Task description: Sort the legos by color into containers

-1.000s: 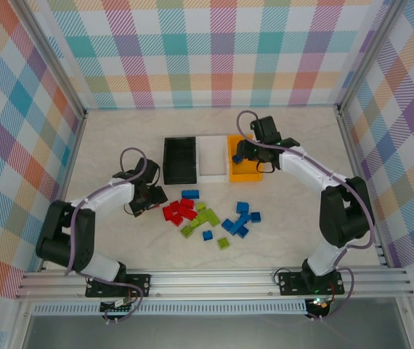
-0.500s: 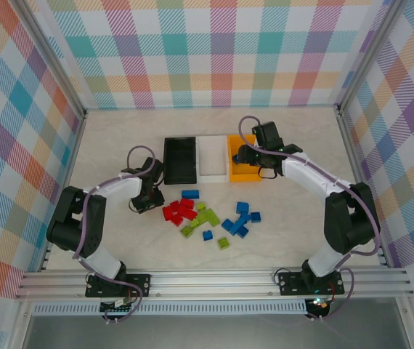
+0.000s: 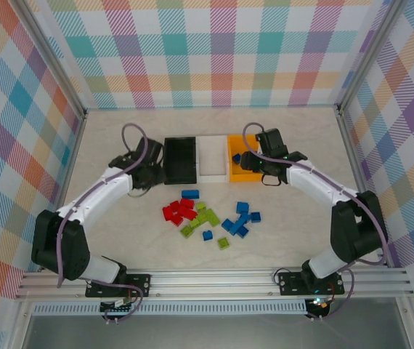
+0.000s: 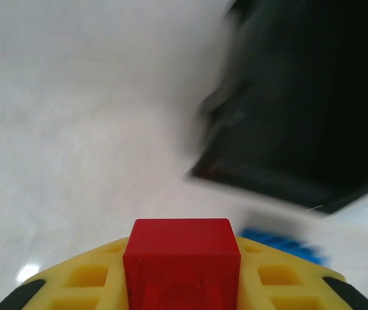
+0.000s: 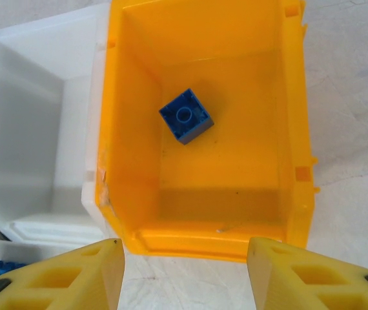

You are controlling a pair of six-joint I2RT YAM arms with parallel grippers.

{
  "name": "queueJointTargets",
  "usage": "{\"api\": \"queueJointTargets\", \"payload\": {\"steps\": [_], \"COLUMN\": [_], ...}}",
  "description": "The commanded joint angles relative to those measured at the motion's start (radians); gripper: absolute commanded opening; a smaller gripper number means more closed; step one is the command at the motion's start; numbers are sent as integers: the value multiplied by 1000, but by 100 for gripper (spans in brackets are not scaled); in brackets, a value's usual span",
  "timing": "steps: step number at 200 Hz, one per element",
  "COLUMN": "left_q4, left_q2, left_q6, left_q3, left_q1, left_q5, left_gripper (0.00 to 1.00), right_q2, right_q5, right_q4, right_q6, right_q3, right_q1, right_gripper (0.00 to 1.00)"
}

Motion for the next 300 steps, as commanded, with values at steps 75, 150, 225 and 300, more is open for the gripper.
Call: {"api": "queueJointTargets", "payload": {"steps": [75,150,225,300], "left_q4": [-54,-58,117,111], "left_q2": [595,545,60,-59], "left_q6": [73,78,18,-27], "left_q3": [566,576,92,-145], "left_q1": [-19,-58,-126,-127], "left_q5": [-39,-35,37,31], "left_gripper": [31,67,100,100], "right_q2": [-185,-258,-282,-229], "right_q5": [-28,-64,-40,-4], "right_q4": [-54,-119,-262,-270], "right_q6": [20,28,100,156], "right_q3": [-210,-260,-339,-399], "right_q1": [5,7,67,176], "right_gripper": [54,62,60,52]}}
